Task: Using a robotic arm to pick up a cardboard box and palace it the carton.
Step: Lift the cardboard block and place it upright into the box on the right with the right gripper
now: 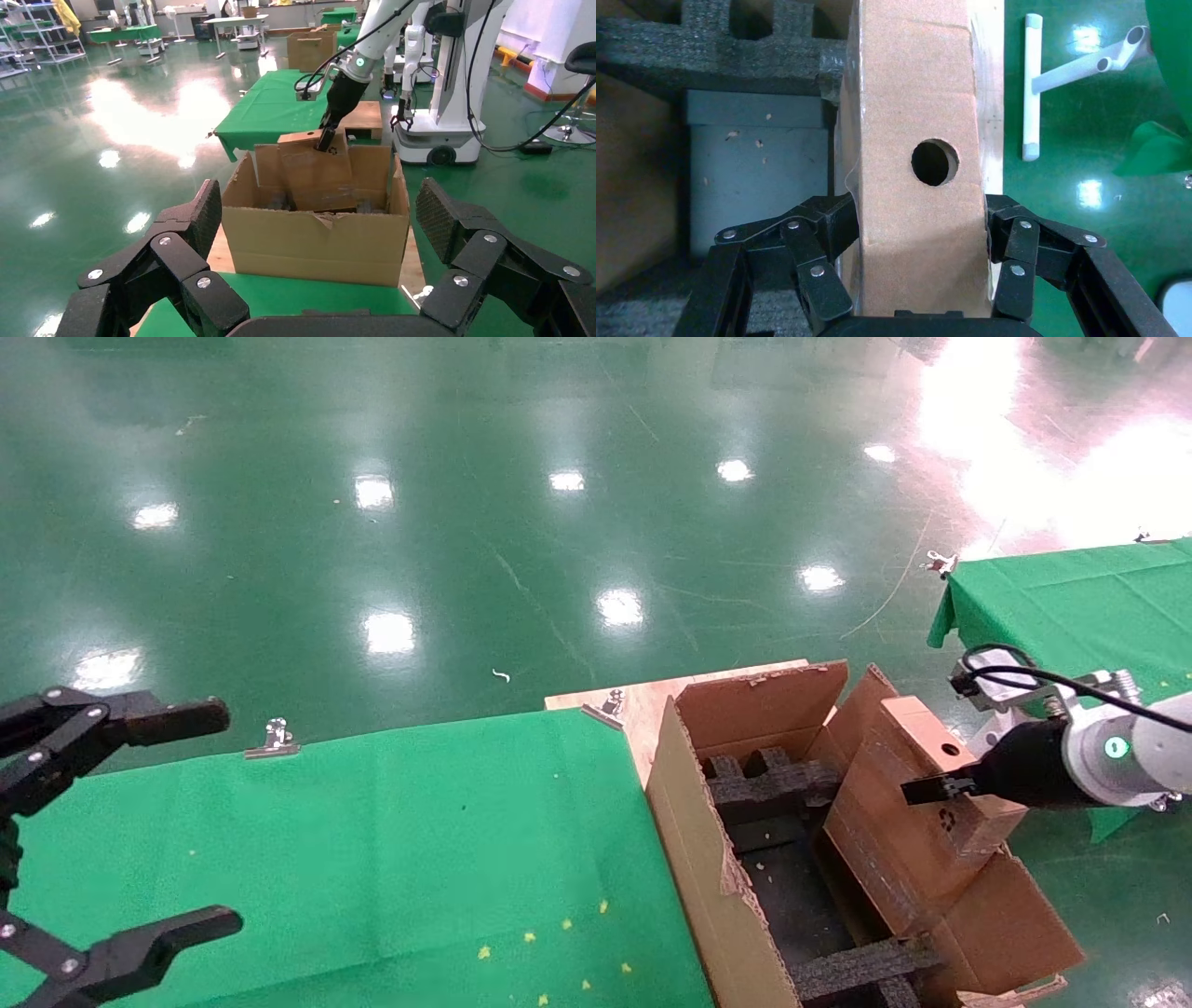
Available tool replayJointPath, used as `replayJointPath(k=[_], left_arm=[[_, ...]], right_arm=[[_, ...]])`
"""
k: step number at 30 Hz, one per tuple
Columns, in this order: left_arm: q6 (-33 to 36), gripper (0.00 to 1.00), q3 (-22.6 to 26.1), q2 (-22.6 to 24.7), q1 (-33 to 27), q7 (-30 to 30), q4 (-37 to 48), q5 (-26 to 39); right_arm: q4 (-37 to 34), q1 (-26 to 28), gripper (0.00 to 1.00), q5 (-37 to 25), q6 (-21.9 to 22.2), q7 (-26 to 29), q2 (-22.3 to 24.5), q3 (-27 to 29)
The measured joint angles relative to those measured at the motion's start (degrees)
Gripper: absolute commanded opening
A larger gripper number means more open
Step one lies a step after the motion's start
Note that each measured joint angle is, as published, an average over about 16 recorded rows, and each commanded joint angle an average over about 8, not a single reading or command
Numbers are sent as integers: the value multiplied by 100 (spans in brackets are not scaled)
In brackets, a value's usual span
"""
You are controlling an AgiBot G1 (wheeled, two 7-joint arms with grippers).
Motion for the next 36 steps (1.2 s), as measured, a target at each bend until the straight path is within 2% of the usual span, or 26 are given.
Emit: replayJointPath(k=[9,17,27,36], left_arm=[[-1,100,1,-1,0,1,0,-1],[-1,100,3,-1,-1,1,0,-2],[-2,100,4,-2,-1,2,0,-3],[-2,100,6,-2,-1,3,0,-4]], right_arm=[[-141,-263,0,-270,278,415,-333,-101],[-422,-611,0,-374,676,576,-623,-204],[-856,-1028,0,-301,1095,503,-885,-320],[-1240,-1273,0,21,1230,217,-1065,-370]])
